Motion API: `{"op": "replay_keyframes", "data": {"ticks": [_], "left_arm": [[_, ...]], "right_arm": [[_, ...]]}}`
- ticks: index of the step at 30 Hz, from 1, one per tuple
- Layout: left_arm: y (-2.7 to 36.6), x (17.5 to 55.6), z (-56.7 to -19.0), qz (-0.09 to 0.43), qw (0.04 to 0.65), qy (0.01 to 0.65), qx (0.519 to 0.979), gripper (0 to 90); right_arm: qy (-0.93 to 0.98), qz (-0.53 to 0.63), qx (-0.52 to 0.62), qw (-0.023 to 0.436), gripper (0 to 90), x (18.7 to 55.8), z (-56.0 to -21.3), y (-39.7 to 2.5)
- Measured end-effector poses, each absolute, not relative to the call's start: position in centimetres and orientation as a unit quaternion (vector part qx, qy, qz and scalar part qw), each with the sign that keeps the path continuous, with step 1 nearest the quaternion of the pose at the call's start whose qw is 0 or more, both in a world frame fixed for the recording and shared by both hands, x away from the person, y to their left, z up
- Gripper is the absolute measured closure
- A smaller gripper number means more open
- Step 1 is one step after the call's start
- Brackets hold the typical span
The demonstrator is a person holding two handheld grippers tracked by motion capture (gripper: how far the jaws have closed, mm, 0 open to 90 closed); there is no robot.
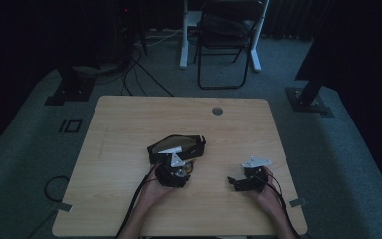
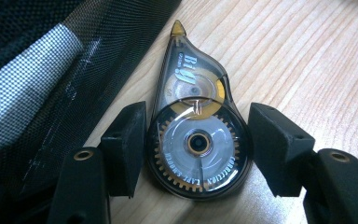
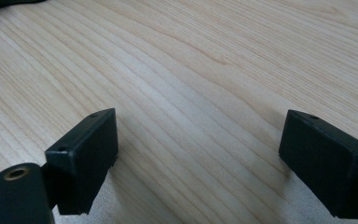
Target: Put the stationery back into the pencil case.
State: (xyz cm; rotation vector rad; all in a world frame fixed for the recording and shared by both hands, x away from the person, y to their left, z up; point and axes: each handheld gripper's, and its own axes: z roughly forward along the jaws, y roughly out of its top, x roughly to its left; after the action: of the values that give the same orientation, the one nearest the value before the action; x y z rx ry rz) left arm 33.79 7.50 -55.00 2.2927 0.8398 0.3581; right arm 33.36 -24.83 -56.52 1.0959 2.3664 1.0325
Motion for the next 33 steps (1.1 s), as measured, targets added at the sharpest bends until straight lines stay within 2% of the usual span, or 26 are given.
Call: {"op": "replay_keyframes", "data": {"ticks": [10,33], "left_arm": [[7.39,33.44,-54.81,0.126,0.326,0.298,0.888,41.4],[7.71,32.94,-54.19,0.122,0.341,0.288,0.886,41.5]], "right_arm": [[0.832,0.363,0.385,0.167,11.6,33.36,-56.51,-24.83],[0.832,0.363,0.386,0.167,11.6,33.36,-56.52,-24.83]]}}
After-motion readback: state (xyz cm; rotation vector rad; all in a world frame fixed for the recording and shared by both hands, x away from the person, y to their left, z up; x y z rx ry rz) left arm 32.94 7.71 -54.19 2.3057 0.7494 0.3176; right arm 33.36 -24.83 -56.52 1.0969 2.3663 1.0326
